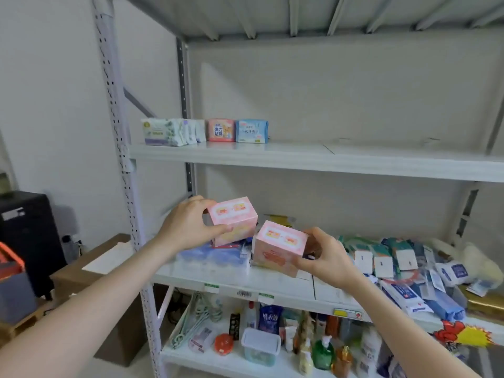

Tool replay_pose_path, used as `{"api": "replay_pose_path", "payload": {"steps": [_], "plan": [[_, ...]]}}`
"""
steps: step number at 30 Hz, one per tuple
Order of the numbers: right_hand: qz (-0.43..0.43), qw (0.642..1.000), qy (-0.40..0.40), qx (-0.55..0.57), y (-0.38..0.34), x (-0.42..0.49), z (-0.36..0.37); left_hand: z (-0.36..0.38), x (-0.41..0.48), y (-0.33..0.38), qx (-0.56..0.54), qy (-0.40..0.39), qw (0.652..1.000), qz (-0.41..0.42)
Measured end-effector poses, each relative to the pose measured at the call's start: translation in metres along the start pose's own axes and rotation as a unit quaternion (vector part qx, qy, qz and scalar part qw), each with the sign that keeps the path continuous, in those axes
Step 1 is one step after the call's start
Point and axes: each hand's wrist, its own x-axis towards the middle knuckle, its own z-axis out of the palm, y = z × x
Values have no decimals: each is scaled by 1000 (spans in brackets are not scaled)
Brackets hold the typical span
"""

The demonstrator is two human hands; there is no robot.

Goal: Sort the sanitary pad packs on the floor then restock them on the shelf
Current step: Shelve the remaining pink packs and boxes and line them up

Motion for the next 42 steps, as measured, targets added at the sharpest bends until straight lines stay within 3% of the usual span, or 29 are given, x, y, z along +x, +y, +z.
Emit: {"api": "replay_pose_path", "payload": {"steps": [5, 16, 26, 42], "plan": [[-37, 999, 8, -22, -39, 15, -31, -54, 23, 16, 15, -8, 1000, 9], [-75, 996, 14, -36, -75, 50, -92, -109, 98, 49, -115, -7, 993, -11], [-78, 995, 28, -48, -52, 110, -140, -97, 182, 67, -211, -27, 977, -22], [-76, 996, 40, -28, -26, 263, -131, -42, 361, 17, -199, -50, 979, 21]]}}
